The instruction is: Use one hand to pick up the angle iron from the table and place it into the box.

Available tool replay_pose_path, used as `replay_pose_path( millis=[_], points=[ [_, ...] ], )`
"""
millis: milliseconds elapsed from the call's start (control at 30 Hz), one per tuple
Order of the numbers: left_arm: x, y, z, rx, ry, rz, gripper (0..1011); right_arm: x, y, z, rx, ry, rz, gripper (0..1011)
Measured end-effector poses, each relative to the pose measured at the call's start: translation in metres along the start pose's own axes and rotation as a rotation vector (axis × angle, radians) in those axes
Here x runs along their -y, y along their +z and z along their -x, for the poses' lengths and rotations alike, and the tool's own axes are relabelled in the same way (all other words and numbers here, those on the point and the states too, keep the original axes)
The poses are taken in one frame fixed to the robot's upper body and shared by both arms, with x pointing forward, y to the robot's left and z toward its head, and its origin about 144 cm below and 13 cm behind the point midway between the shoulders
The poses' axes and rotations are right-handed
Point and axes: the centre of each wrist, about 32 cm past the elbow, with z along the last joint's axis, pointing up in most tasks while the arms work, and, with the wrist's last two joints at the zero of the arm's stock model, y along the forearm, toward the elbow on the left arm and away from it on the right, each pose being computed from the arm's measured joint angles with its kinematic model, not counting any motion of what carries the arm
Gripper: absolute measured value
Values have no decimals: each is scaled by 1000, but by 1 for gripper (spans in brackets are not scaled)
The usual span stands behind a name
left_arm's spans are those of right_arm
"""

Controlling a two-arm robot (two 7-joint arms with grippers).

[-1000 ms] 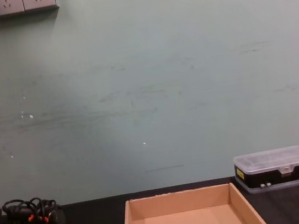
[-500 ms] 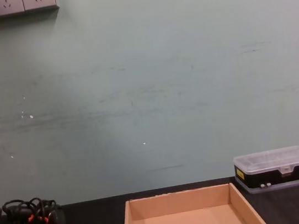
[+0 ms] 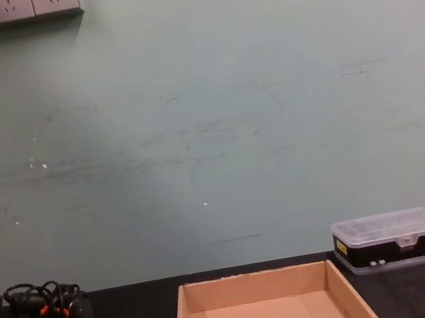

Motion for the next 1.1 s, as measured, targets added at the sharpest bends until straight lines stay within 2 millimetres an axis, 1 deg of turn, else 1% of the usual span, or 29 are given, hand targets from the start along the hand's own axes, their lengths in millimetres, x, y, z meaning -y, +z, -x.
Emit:
replay_pose_path(
  millis=[133,367,667,900,1067,1100],
  points=[
    [0,0,0,0,0,0,1011,6,2,1,22,87,48,1003],
    [0,0,0,0,0,0,1011,11,2,3,23,186,101,1003],
    [0,0,0,0,0,0,1011,14,6,10,-3,289,122,1003],
    [0,0,0,0,0,0,1011,15,11,26,2,349,147,1003],
    [0,0,0,0,0,0,1011,12,8,38,9,349,181,1003],
    [0,0,0,0,0,0,1011,12,8,38,9,349,181,1003]
  ],
)
